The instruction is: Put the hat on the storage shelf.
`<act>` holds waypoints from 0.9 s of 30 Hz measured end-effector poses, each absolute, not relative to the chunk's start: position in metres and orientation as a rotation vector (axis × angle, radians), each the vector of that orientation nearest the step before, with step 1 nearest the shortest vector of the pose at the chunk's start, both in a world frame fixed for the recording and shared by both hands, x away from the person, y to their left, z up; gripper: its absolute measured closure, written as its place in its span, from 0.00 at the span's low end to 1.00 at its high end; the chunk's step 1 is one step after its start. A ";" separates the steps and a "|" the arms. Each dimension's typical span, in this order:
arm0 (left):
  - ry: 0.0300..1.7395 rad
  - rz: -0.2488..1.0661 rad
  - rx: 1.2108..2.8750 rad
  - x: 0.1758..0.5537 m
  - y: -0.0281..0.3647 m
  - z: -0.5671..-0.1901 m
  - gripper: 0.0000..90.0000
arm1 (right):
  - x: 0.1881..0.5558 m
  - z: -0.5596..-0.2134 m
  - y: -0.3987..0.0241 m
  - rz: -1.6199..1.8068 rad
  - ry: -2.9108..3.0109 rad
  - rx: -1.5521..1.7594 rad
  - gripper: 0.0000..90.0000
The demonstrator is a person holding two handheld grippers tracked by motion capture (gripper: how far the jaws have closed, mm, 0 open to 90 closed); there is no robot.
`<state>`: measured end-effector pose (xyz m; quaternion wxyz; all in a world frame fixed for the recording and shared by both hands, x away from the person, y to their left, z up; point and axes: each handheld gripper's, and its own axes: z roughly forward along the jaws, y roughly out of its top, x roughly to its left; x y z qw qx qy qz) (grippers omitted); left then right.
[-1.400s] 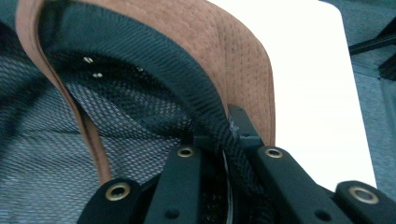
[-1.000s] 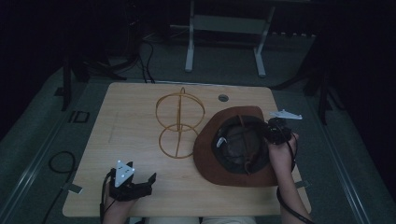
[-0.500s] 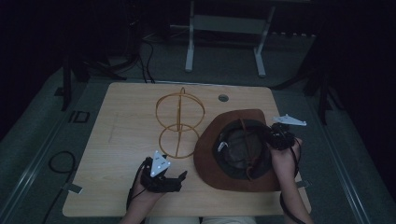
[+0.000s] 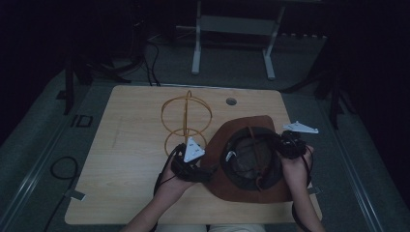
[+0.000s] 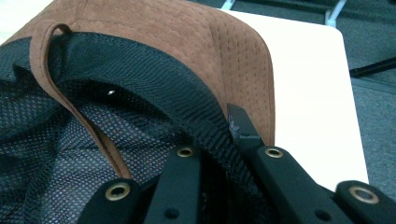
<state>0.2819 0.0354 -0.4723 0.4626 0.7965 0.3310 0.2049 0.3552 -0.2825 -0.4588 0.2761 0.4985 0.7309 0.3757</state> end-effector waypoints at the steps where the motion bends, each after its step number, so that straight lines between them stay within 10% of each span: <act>1: 0.803 0.489 1.964 0.285 0.031 -0.471 0.15 | 0.354 -0.458 -0.282 1.007 1.965 1.336 0.94; 20: 0.876 0.634 2.148 0.335 -0.052 -0.477 0.24 | 0.343 -0.456 -0.278 1.042 1.973 1.293 0.94; 27: 0.919 0.730 2.128 0.339 -0.058 -0.482 0.51 | 0.337 -0.453 -0.277 1.050 1.977 1.289 0.94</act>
